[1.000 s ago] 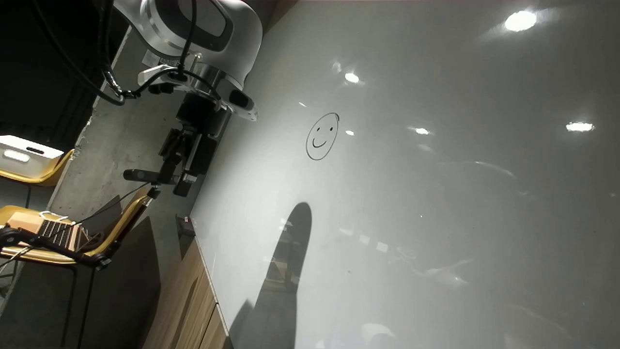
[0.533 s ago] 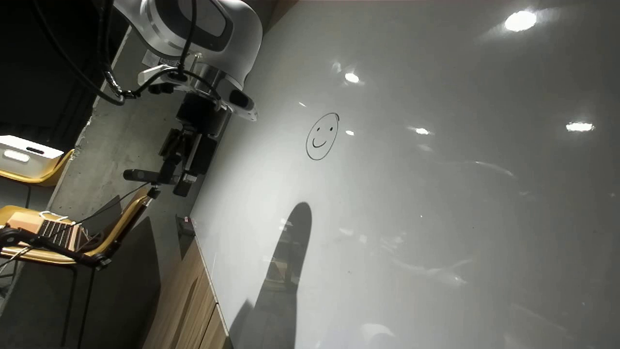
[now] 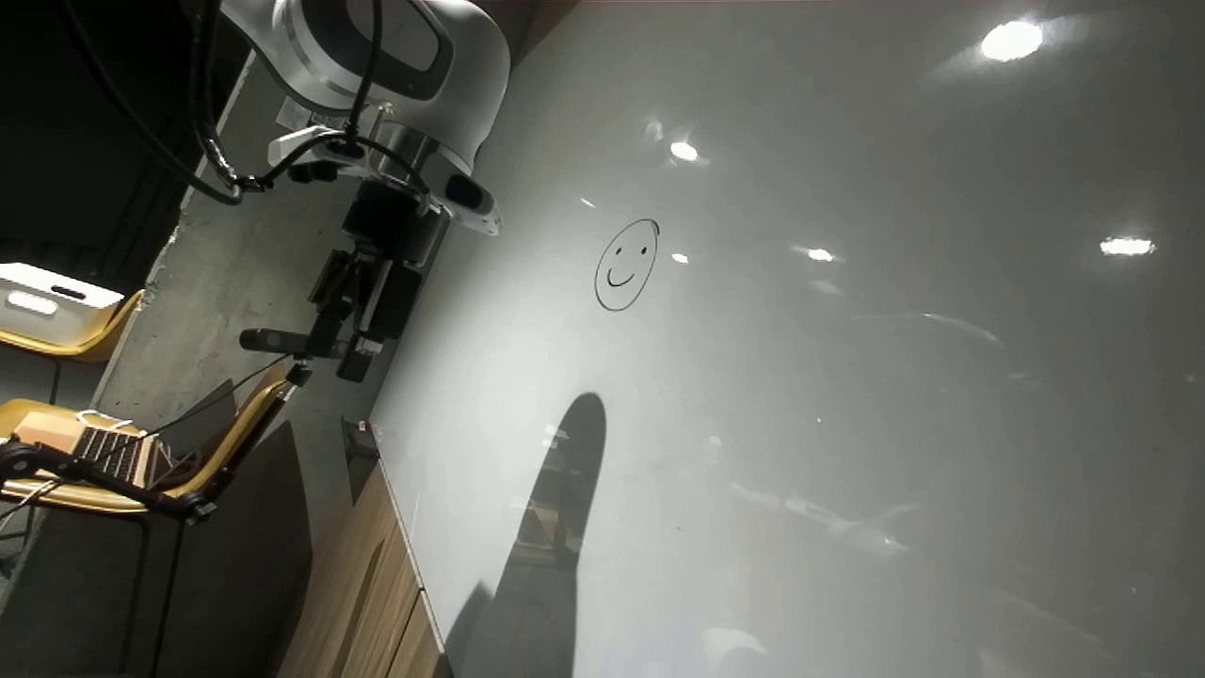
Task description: Rub the white board
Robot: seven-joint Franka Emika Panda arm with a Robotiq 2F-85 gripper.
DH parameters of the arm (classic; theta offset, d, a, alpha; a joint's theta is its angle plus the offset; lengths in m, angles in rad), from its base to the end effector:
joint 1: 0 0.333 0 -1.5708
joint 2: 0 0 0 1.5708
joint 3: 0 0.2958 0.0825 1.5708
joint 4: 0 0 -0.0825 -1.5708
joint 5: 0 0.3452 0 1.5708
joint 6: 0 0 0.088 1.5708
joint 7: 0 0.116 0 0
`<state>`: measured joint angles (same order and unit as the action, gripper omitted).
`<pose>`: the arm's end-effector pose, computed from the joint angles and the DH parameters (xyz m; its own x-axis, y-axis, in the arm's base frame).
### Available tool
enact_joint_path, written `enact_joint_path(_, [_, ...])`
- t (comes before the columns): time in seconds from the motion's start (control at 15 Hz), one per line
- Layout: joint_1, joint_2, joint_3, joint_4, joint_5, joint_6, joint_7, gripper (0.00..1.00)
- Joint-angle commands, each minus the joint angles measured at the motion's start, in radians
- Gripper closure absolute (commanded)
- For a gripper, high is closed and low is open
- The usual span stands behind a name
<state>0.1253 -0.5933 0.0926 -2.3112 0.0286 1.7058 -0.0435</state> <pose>0.3339 0.0822 0.5373 0.9710 0.2387 -0.0149 0.2390 -0.9708 0.0228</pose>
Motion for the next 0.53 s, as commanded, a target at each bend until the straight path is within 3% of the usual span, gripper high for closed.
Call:
enact_joint_path(0.0, [-0.001, 0.001, 0.001, 0.002, 0.000, -0.002, 0.000, 0.00])
enact_joint_path(0.47, [-0.012, -0.021, -0.002, -0.056, -0.013, 0.049, 0.005, 0.00])
